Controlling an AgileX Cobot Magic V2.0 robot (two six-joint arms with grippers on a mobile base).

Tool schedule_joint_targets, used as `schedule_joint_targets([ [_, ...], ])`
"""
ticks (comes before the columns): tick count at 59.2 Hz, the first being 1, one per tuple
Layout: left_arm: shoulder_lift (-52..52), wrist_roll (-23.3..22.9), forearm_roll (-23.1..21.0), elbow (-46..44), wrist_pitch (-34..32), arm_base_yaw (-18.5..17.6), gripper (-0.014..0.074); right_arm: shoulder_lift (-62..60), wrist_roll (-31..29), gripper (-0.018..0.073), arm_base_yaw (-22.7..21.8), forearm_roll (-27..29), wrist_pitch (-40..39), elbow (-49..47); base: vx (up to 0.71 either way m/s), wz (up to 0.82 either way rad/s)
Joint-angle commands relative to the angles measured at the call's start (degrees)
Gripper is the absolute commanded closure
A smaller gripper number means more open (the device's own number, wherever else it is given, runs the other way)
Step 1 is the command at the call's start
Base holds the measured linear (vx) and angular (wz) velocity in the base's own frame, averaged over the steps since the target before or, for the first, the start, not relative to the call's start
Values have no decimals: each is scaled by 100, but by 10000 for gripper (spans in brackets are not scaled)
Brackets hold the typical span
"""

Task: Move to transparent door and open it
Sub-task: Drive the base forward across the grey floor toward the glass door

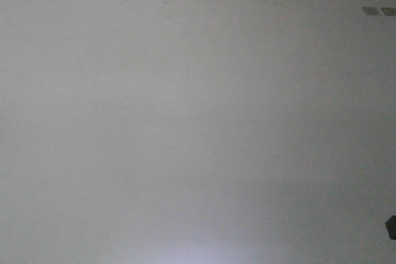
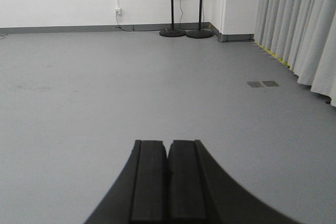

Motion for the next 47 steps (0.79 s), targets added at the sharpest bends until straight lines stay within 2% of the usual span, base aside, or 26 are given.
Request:
schedule_joint_targets([
  [1, -72, -24, -57, 184, -475, -24, 602, -84, -34, 567, -32, 7, -457, 79, 30, 9],
  [22, -66, -19, -57, 184, -476, -18, 602, -79, -34, 567, -32, 7, -471, 79, 43, 18],
  [47, -66, -19, -57, 184, -481, -26, 602, -79, -34, 567, -32, 7, -477, 79, 64, 32],
])
